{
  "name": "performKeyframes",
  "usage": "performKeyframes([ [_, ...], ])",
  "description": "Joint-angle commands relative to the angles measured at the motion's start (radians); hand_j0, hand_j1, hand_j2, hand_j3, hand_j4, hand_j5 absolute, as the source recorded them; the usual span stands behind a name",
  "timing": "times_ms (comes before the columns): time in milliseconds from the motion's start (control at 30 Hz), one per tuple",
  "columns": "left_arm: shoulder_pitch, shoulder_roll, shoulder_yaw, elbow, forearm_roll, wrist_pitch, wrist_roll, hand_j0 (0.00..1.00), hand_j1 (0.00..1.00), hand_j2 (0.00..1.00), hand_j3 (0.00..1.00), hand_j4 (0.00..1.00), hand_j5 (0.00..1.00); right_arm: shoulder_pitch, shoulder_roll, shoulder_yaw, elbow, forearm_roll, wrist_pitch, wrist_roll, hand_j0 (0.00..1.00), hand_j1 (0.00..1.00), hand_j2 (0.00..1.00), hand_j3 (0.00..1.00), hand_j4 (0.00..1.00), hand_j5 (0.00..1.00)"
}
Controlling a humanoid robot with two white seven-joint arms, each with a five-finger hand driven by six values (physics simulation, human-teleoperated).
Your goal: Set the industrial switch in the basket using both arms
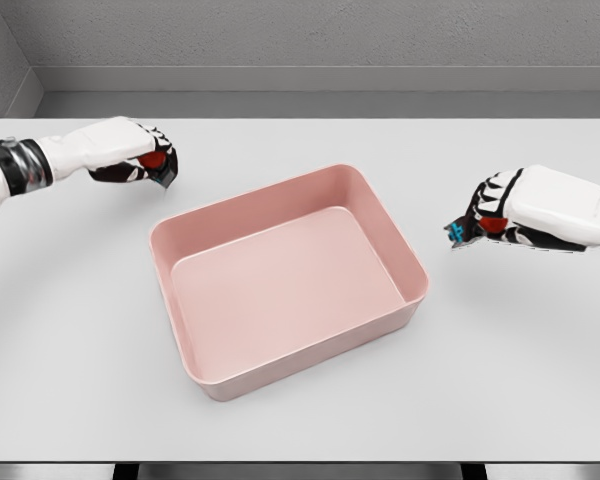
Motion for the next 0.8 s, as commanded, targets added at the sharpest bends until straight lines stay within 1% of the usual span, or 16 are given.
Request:
performKeyframes([
  [0, 0.000, 0.001, 0.003, -0.003, 0.025, 0.001, -0.003, 0.49, 0.49, 0.49, 0.49, 0.49, 0.49, 0.000, 0.005, -0.002, -0.009, -0.007, 0.001, -0.001, 0.43, 0.43, 0.43, 0.43, 0.43, 0.43],
  [67, -0.008, -0.001, 0.005, -0.003, 0.035, 0.001, -0.004, 0.49, 0.49, 0.49, 0.49, 0.49, 0.49, -0.006, 0.007, 0.000, -0.009, -0.008, 0.001, -0.001, 0.43, 0.43, 0.43, 0.43, 0.43, 0.43],
  [133, -0.009, -0.001, 0.011, -0.024, 0.046, 0.001, -0.004, 0.49, 0.49, 0.49, 0.49, 0.49, 0.49, -0.009, 0.007, -0.002, -0.015, -0.008, 0.001, -0.002, 0.43, 0.43, 0.43, 0.43, 0.43, 0.43],
  [200, -0.014, -0.001, 0.014, -0.038, 0.058, 0.001, -0.004, 0.49, 0.49, 0.49, 0.49, 0.49, 0.49, -0.017, 0.031, 0.002, -0.015, -0.008, 0.001, -0.001, 0.43, 0.43, 0.43, 0.43, 0.43, 0.43],
  [267, -0.015, -0.002, 0.015, -0.061, 0.066, 0.001, -0.004, 0.49, 0.49, 0.49, 0.49, 0.49, 0.49, -0.018, 0.041, 0.003, -0.015, -0.007, 0.001, -0.001, 0.43, 0.43, 0.43, 0.43, 0.43, 0.43],
  [300, -0.015, -0.002, 0.015, -0.067, 0.068, 0.001, -0.004, 0.49, 0.49, 0.49, 0.49, 0.49, 0.49, -0.021, 0.068, 0.008, -0.015, -0.007, 0.001, 0.001, 0.43, 0.43, 0.43, 0.43, 0.43, 0.43],
  [467, -0.028, -0.018, 0.017, -0.117, 0.081, 0.001, -0.006, 0.49, 0.49, 0.49, 0.49, 0.49, 0.49, -0.037, 0.080, 0.008, -0.016, -0.007, 0.001, 0.001, 0.43, 0.43, 0.43, 0.43, 0.43, 0.43],
  [500, -0.029, -0.018, 0.017, -0.134, 0.085, 0.001, -0.006, 0.49, 0.49, 0.49, 0.49, 0.49, 0.49, -0.038, 0.103, 0.009, -0.016, -0.005, 0.001, 0.001, 0.43, 0.43, 0.43, 0.43, 0.43, 0.43],
  [667, -0.031, -0.019, 0.018, -0.179, 0.109, 0.001, -0.017, 0.49, 0.49, 0.49, 0.49, 0.49, 0.49, -0.040, 0.148, 0.011, -0.016, 0.005, 0.001, 0.006, 0.43, 0.43, 0.43, 0.43, 0.43, 0.43],
  [700, -0.029, -0.038, 0.025, -0.179, 0.109, 0.001, -0.017, 0.49, 0.49, 0.49, 0.49, 0.49, 0.49, -0.040, 0.168, 0.012, -0.015, 0.005, 0.001, 0.035, 0.43, 0.43, 0.43, 0.43, 0.43, 0.43],
  [767, -0.028, -0.053, 0.032, -0.180, 0.109, 0.001, -0.017, 0.49, 0.49, 0.49, 0.49, 0.49, 0.49, -0.040, 0.188, 0.014, -0.015, 0.007, 0.001, 0.044, 0.43, 0.43, 0.43, 0.43, 0.43, 0.43],
])
